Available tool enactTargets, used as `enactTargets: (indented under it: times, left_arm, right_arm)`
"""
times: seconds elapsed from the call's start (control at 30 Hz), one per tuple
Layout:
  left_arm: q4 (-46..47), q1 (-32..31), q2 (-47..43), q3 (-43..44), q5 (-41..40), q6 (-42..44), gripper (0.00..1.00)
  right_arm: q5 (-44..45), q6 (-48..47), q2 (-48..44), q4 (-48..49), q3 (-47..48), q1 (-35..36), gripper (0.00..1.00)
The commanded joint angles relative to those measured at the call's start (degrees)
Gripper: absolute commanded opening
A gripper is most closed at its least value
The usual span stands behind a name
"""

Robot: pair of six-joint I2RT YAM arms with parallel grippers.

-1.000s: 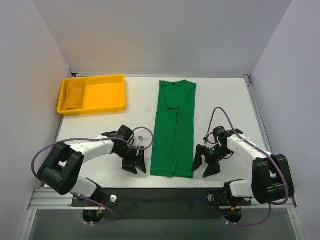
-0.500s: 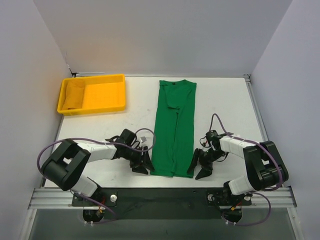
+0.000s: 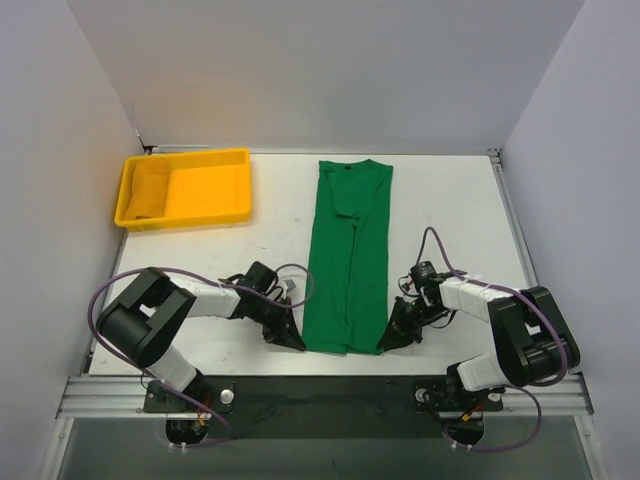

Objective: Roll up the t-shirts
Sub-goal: Roll the T-shirt to the center of the board.

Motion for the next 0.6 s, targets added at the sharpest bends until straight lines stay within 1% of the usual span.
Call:
enactTargets:
  times: [0.0,0.17,0.3,0.4,0.43,0.47,0.57]
  left_arm:
    - [1.42,-0.29,0.37,-0.16,-6.02,1.77,0.00]
    - [4.33,-0.38,-2.88,0.89,-3.72,1.76,0.00]
    - [5.03,-0.38,-4.29,2.30,-3.19,2.29,0.00]
    - [4.95,-0.47,-4.12,4.05,-1.62,2.91,0.00]
    - [4.95,-0.47,-4.12,4.50,-1.00,2.99,0.00]
    - [6.95,-0.47,-4.12,4.76,-0.65,3.17,0.00]
    - [8.63,-0.47,-4.29,5.73,0.67,3.43,0.00]
  right_arm:
    - [1.01,2.24,-1.54,-7.32,-2.51,0.83,0.00]
    - [-0.75,1.01,-6.46,-7.68,-1.01,-0.04,0.00]
    - [0.13,-1.89,-9.28,-10.22,0.66,-1.10,0.00]
    - [-0.75,-2.60,-9.99,-10.49,2.23,-3.55,0.00]
    - [-1.28,-3.12,-9.90,-10.66,2.59,-5.56,0.00]
    - [-1.46,-3.30,-9.56,-10.67,2.85,-6.54,0.00]
    - [-2.16,-3.82,-8.33,-10.58,3.91,-9.88,0.00]
